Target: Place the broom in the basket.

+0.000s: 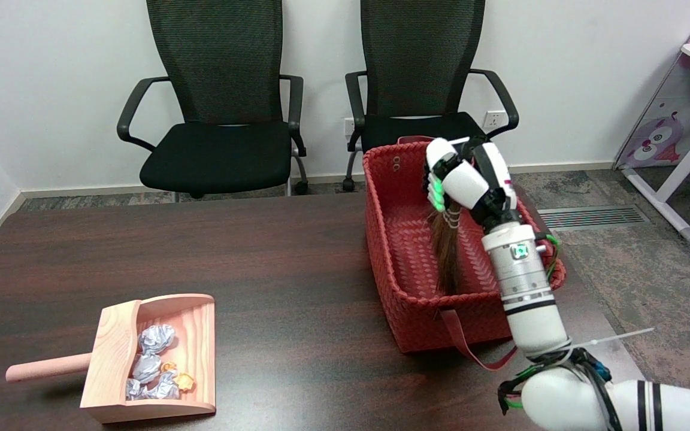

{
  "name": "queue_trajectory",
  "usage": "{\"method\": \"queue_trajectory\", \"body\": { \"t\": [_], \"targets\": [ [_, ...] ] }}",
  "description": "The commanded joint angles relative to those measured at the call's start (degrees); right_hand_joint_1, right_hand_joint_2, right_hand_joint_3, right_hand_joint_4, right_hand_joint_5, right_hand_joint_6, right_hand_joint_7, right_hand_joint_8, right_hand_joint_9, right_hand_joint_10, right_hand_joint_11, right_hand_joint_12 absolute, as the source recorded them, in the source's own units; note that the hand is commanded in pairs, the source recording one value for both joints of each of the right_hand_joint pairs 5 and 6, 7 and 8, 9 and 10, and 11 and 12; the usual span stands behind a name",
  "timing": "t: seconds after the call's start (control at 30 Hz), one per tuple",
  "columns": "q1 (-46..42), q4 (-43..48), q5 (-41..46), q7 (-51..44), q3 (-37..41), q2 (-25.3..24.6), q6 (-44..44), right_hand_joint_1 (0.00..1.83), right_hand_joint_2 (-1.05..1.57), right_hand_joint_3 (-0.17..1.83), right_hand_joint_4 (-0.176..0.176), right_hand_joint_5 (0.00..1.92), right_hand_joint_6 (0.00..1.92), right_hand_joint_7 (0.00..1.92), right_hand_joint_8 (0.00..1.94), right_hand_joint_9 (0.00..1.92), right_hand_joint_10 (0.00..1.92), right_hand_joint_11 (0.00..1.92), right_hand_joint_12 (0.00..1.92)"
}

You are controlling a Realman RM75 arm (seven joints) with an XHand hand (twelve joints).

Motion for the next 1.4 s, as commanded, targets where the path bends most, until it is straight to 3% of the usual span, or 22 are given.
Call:
{"method": "queue_trajectory", "body": {
  "t": [0.03, 0.73, 0.77, 0.83, 0.9, 1.07, 1.23, 1.4],
  "targets": [
    [-1.1, 2.8, -3.8, 0.2, -2.0, -4.0, 0.2, 0.63, 1.27, 1.63, 0.027, 1.92, 1.92, 1.92, 1.92, 1.92, 1.92, 1.92, 1.92],
    [2.6, 2.9, -4.7, -0.3, -2.6, -5.8, -14.5, 0.61, 1.15, 1.62, 0.061, 1.92, 1.92, 1.92, 1.92, 1.92, 1.92, 1.92, 1.92],
    [2.8, 2.9, -5.1, -0.3, -2.6, -5.8, -14.9, 0.61, 1.12, 1.61, 0.065, 1.85, 1.85, 1.85, 1.85, 1.92, 1.92, 1.92, 1.92],
    [3.0, 3.1, -5.6, -0.3, -2.6, -5.8, -15.5, 0.61, 1.07, 1.58, 0.070, 1.60, 1.60, 1.60, 1.60, 1.79, 1.79, 1.92, 1.92],
    [3.3, 3.2, -5.7, -0.3, -2.6, -5.8, -16.3, 0.61, 1.01, 1.55, 0.087, 1.38, 1.38, 1.38, 1.38, 1.45, 1.45, 1.74, 1.74],
    [3.8, 3.0, -5.7, -0.3, -2.7, -5.8, -17.6, 0.64, 0.92, 1.36, 0.032, 1.17, 1.17, 1.17, 1.17, 0.85, 0.85, 1.23, 1.23],
    [4.2, 2.8, -5.7, -0.3, -2.9, -5.8, -17.3, 0.64, 0.93, 1.31, -0.016, 1.07, 1.07, 1.07, 1.07, 0.64, 0.64, 0.98, 0.98],
    [4.3, 1.4, -6.9, -0.3, -1.3, -5.5, -15.8, 0.63, 0.92, 1.29, -0.082, 0.97, 0.97, 0.97, 0.97, 0.51, 0.51, 0.87, 0.87]
  ]
}}
